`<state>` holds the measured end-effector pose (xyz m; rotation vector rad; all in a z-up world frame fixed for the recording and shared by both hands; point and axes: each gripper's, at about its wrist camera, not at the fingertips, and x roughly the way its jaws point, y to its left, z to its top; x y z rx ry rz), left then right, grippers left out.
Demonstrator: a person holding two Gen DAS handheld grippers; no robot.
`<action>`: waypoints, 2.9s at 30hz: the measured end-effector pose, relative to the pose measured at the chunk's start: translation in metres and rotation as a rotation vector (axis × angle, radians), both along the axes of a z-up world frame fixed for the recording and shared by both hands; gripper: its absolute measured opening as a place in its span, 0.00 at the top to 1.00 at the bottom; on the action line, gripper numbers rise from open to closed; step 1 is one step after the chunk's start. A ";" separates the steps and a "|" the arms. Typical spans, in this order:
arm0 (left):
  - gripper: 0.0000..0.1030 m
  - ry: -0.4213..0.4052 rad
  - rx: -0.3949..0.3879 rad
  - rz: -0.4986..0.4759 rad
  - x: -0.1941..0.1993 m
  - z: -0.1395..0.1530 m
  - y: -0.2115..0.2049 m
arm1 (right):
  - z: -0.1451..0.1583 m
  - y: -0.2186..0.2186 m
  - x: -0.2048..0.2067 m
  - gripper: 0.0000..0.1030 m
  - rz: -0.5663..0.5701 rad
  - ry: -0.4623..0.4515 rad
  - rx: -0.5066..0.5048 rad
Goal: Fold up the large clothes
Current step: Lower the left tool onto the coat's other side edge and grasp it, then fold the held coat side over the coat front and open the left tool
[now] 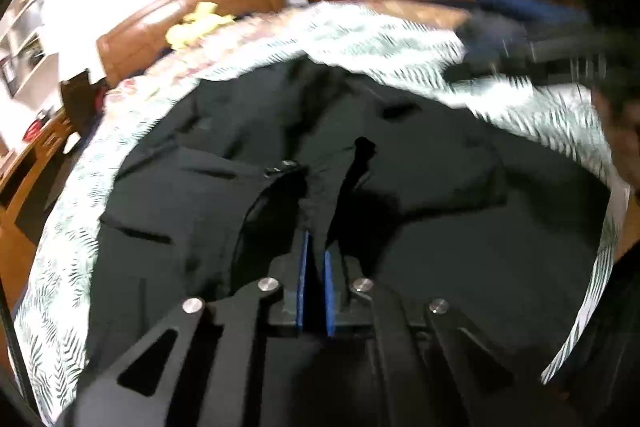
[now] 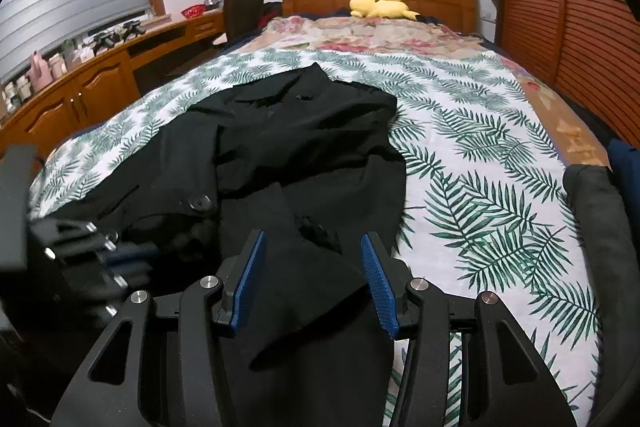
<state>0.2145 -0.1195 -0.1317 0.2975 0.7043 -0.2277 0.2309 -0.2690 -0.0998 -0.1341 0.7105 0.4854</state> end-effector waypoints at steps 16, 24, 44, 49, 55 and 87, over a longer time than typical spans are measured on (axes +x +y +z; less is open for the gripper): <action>0.98 -0.123 0.011 0.241 -0.001 0.039 0.118 | -0.009 0.011 0.005 0.51 0.010 0.014 -0.035; 0.98 -0.089 -0.031 0.332 -0.002 0.026 0.159 | -0.016 0.019 0.005 0.51 0.021 0.021 -0.062; 0.73 -0.025 -0.141 0.357 -0.038 0.007 0.200 | -0.030 0.034 0.005 0.51 0.048 0.040 -0.118; 0.72 0.017 -0.159 0.384 -0.030 -0.006 0.216 | -0.032 0.038 0.005 0.51 0.055 0.042 -0.130; 0.72 0.078 -0.211 0.389 -0.017 -0.022 0.228 | -0.033 0.039 0.005 0.51 0.058 0.041 -0.134; 0.87 0.012 -0.199 0.283 -0.093 0.010 0.191 | -0.042 0.044 0.004 0.51 0.063 0.049 -0.161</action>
